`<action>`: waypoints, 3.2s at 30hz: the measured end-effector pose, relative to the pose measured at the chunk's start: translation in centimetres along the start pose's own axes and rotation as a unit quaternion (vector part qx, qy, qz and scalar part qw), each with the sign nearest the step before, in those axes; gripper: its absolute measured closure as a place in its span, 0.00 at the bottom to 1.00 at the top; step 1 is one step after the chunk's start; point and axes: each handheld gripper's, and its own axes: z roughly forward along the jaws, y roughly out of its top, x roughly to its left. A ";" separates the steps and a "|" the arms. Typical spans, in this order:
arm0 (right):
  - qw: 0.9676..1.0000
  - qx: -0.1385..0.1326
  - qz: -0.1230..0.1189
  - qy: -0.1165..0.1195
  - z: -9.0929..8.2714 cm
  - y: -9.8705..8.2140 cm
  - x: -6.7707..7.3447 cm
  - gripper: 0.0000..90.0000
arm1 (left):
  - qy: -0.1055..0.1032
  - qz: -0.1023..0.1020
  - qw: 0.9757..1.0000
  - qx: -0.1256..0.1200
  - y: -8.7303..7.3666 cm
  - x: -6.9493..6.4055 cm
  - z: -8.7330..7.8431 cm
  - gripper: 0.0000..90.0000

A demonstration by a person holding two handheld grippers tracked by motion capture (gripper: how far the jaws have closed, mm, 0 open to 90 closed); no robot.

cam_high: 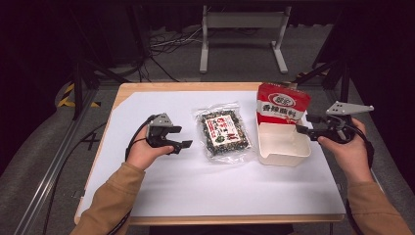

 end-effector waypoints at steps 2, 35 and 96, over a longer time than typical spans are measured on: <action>1.000 0.001 -0.009 0.001 -0.1 0.0 0.8 0.48 | 0.003 -0.012 1.000 0.008 0.1 -0.1 -0.1 0.33; 0.990 -0.023 -0.047 0.128 1.0 -0.6 9.6 0.53 | 0.043 -0.060 0.997 -0.013 1.1 2.7 2.4 0.07; 0.983 -0.027 -0.080 0.161 0.5 -3.1 12.0 0.47 | 0.064 -0.149 0.986 0.049 4.0 8.4 13.3 0.11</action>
